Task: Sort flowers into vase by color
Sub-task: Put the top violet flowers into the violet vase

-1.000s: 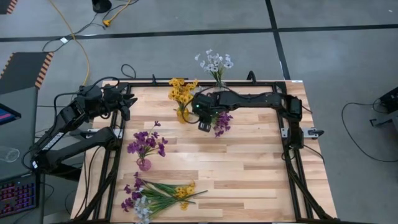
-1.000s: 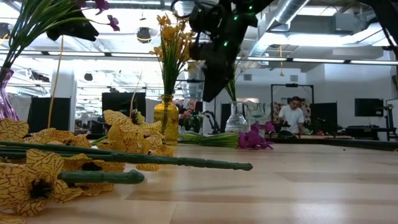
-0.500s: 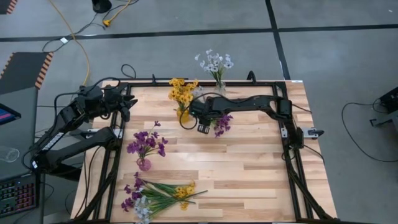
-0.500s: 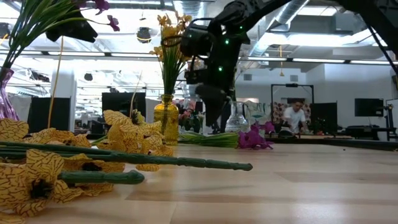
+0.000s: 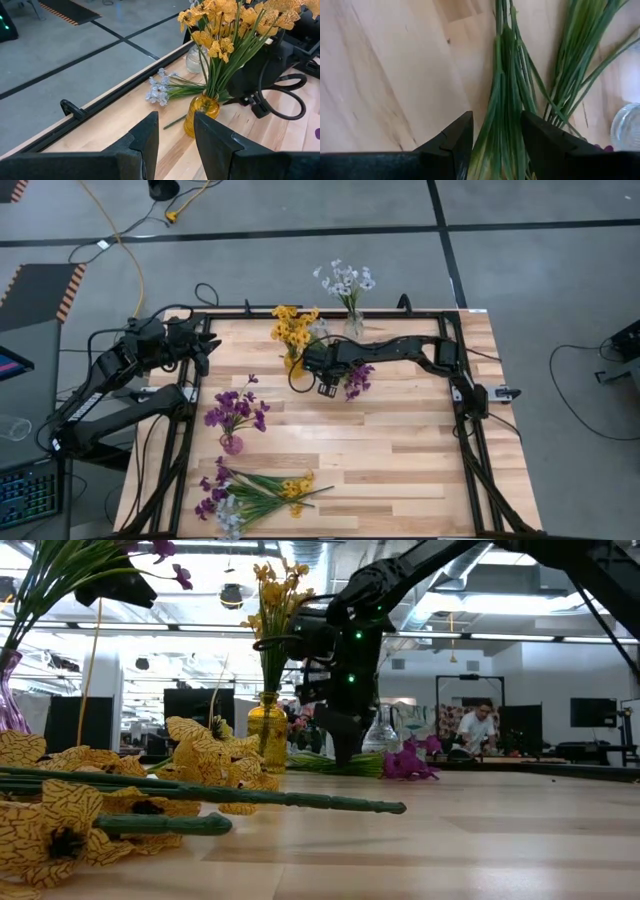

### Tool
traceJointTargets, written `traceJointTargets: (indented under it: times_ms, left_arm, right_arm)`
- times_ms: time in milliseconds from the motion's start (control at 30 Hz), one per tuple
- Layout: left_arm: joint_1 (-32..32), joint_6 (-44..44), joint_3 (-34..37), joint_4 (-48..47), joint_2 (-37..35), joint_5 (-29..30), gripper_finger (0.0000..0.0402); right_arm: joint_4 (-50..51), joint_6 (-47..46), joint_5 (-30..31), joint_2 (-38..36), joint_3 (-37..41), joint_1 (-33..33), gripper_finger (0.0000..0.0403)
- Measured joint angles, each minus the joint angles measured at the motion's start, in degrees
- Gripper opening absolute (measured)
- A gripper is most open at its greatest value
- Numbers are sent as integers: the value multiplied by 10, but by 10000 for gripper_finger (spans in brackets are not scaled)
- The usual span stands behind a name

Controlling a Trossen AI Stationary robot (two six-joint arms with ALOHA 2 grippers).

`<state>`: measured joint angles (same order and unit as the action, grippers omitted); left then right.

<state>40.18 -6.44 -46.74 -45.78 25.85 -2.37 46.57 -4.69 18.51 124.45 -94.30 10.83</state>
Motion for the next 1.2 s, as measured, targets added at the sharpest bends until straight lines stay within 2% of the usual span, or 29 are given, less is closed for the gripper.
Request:
traceJointTargets:
  times_ms: [200,500,600,733,900,1200]
  left_arm:
    - [0,0,0,0,0,0,110]
    - [0,0,0,0,0,0,110]
    - [0,0,0,0,0,-1,110]
    - [0,0,0,0,0,-1,110]
    - [0,0,0,0,0,-1,110]
    - [0,0,0,0,0,-1,110]
  right_arm:
    - [6,0,0,7,0,6,168]
    - [15,0,-3,6,0,5,48]
    - [21,0,-3,4,0,3,21]
    - [43,-16,-3,3,0,-2,22]
    - [81,-43,-3,3,0,-6,43]
    - [132,-50,-3,2,0,-32,24]
